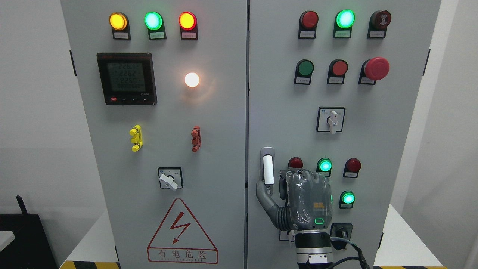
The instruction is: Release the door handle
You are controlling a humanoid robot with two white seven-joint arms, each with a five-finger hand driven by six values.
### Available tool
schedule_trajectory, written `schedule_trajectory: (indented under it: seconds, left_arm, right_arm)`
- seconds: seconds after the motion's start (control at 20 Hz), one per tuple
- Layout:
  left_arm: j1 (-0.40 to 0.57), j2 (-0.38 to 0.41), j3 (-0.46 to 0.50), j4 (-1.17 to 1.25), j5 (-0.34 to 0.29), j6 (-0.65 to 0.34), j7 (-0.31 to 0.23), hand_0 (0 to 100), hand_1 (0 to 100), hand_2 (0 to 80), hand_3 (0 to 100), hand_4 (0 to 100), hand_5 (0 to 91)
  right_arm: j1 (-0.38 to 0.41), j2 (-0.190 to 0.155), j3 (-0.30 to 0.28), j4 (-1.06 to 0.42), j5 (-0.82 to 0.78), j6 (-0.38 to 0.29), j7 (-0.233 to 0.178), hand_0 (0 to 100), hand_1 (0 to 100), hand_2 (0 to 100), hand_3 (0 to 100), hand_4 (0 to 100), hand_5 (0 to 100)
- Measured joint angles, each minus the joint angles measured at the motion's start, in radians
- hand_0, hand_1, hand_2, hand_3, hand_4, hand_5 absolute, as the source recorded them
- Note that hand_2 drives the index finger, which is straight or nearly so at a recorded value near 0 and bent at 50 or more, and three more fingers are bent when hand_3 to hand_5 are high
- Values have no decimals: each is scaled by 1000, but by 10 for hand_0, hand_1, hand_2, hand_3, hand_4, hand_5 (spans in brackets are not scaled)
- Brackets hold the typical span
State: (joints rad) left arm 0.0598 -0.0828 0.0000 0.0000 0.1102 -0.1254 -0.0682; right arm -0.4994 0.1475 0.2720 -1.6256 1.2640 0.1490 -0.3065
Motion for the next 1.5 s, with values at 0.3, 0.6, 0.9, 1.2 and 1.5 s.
schedule_trajectory:
  seconds: [0.3, 0.6, 0.9, 1.2, 1.5]
  left_arm:
    - [0, 0, 0, 0, 0, 0, 0, 120, 389, 0, 0, 0, 0]
    - [0, 0, 0, 0, 0, 0, 0, 120, 389, 0, 0, 0, 0]
    - [0, 0, 0, 0, 0, 0, 0, 120, 389, 0, 0, 0, 0]
    - [0, 0, 0, 0, 0, 0, 0, 120, 389, 0, 0, 0, 0]
    - [0, 0, 0, 0, 0, 0, 0, 120, 389, 0, 0, 0, 0]
  right_arm:
    - [5, 0, -5, 2, 0, -2, -9, 479, 513, 1000, 1000, 1000, 956]
    - [17, 1, -12, 1, 0, -3, -13, 495, 509, 1000, 1000, 1000, 956]
    - [23, 1, -20, -2, 0, -4, -14, 498, 509, 1000, 1000, 1000, 956]
    - [25, 1, -28, -7, -1, -4, -16, 499, 505, 1000, 1000, 1000, 957]
    - [25, 1, -35, -13, -1, -4, -17, 502, 500, 1000, 1000, 1000, 958]
